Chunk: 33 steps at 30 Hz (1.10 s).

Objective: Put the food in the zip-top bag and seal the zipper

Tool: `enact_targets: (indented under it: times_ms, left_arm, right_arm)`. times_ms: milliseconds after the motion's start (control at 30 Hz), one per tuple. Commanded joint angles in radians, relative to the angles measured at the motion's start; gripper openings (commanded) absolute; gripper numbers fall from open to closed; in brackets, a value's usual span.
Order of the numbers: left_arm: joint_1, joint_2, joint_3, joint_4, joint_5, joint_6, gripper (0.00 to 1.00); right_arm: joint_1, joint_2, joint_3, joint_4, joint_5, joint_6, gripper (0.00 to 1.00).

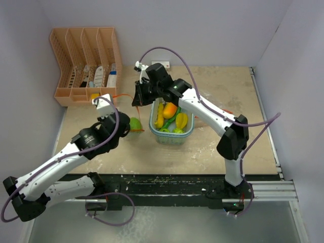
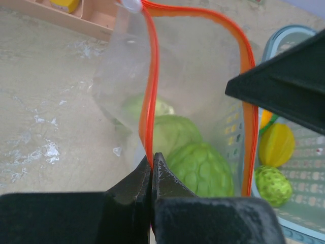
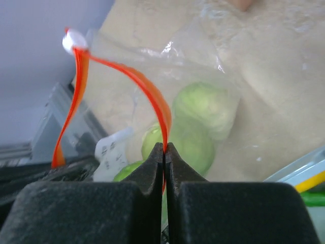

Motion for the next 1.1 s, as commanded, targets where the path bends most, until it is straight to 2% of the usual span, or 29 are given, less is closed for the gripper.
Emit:
enact_targets:
  times_ms: [0,67,200,233,267,367,467,667,800,933,1067]
  left_arm:
    - [0.011,0.017,-0.031,0.099,-0.047,-0.016,0.00]
    - [0.015,-0.005,-0.031,0.107,-0.068,-0.010,0.00]
    - [0.027,-0.042,-0.024,0.123,-0.095,-0.003,0.00]
    - [0.029,-0.045,-0.022,0.130,-0.099,0.002,0.00]
    - [0.030,-0.044,-0.020,0.140,-0.102,0.008,0.00]
    - [0.033,-0.026,-0.009,0.144,-0.107,0.011,0.00]
    - [0.037,-0.001,0.003,0.156,-0.099,0.009,0.00]
    - [0.037,0.026,0.041,0.171,-0.068,0.027,0.00]
    - [0.037,0.032,0.062,0.174,-0.077,0.048,0.00]
    - [0.038,0.029,0.075,0.173,-0.084,0.058,0.00]
    - [0.038,0.019,0.071,0.167,-0.080,0.053,0.00]
  right_arm:
    - [-0.020,0.020,-0.025,0.062,0.055,-0.006,0.00]
    - [-0.019,-0.059,-0.104,0.102,0.064,-0.016,0.30]
    - [-0.011,-0.277,-0.318,0.194,0.105,-0.068,0.76]
    - [-0.007,-0.331,-0.378,0.212,0.110,-0.074,0.95]
    - [-0.004,-0.388,-0.431,0.223,0.113,-0.083,1.00]
    - [0.023,-0.510,-0.554,0.212,0.124,-0.108,1.00]
    - [0.117,-0.570,-0.597,0.167,0.207,-0.127,0.99]
    - [0.349,-0.566,-0.621,0.112,0.346,-0.108,1.00]
    - [0.479,-0.550,-0.645,0.136,0.474,-0.102,1.00]
    - [0.505,-0.578,-0.733,0.282,0.557,-0.078,0.95]
    - [0.505,-0.578,-0.751,0.347,0.661,-0.074,0.94]
